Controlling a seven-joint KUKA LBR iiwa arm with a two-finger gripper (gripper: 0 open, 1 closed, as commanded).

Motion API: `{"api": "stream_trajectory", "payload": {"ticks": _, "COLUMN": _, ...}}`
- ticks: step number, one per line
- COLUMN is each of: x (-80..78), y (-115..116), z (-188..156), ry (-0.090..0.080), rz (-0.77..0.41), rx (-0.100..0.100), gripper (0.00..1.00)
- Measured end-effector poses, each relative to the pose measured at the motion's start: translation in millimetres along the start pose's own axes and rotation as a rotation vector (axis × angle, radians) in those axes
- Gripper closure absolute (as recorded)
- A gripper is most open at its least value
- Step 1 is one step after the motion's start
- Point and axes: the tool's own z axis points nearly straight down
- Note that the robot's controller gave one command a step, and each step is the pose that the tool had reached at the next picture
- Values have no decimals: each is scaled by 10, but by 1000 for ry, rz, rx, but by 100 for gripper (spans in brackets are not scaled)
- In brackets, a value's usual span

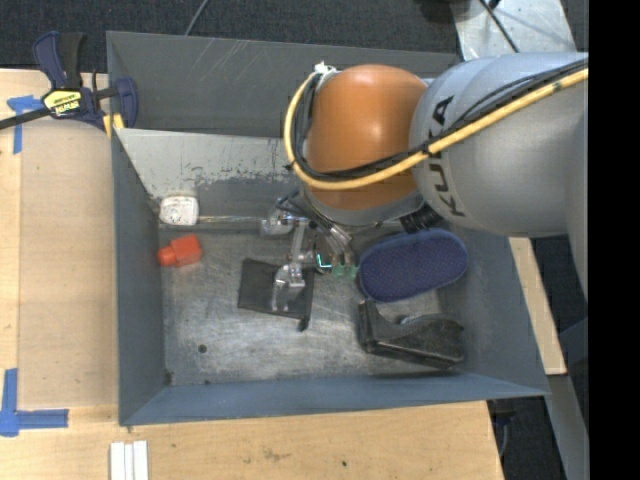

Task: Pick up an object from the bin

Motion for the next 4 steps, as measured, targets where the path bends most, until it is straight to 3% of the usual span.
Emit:
{"api": "stream_trajectory", "payload": {"ticks": 1, "x": -252, "y": -341, "z": 1068, "ry": -2, "rz": -243, "rx": 2, "gripper": 0}}
{"api": "stream_trajectory", "payload": {"ticks": 2, "x": -263, "y": -325, "z": 1037, "ry": -7, "rz": -242, "rx": 0, "gripper": 100}}
{"api": "stream_trajectory", "payload": {"ticks": 3, "x": -263, "y": -326, "z": 1037, "ry": -7, "rz": -242, "rx": 0, "gripper": 0}}
{"api": "stream_trajectory", "payload": {"ticks": 4, "x": -263, "y": -327, "z": 1037, "ry": -6, "rz": -241, "rx": 0, "gripper": 100}}
